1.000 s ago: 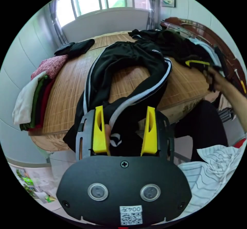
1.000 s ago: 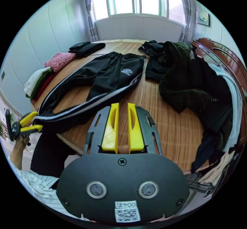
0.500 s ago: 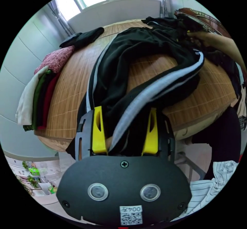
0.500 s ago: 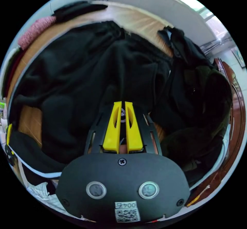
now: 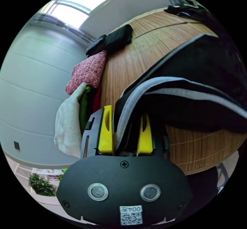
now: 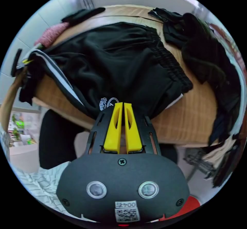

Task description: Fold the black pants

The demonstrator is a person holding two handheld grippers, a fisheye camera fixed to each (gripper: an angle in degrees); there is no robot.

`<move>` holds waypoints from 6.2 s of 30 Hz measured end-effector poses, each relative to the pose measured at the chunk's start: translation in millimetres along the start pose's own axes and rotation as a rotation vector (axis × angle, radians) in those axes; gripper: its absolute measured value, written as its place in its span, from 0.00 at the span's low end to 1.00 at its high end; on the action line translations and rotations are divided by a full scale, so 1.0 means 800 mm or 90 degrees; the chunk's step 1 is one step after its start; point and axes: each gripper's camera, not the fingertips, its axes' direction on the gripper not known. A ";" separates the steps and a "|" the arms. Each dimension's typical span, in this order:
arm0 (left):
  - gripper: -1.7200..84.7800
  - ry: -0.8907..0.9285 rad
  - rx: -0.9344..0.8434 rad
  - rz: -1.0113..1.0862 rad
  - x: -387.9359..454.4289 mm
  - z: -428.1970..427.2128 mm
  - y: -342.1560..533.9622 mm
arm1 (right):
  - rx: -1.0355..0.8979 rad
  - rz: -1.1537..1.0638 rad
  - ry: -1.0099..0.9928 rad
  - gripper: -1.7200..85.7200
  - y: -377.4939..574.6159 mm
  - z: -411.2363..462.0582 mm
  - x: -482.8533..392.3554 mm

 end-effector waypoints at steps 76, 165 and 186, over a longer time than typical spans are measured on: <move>0.15 0.303 0.083 0.155 -0.145 -0.402 0.158 | 0.173 0.004 -0.101 0.01 0.078 -0.022 0.150; 0.11 0.205 0.015 -0.268 -0.118 -0.660 -0.095 | 0.257 -0.335 0.157 0.08 -0.038 0.107 -0.159; 0.22 0.950 0.208 -0.839 -0.286 -0.565 0.589 | 0.300 0.194 -0.531 0.13 0.402 -0.133 0.225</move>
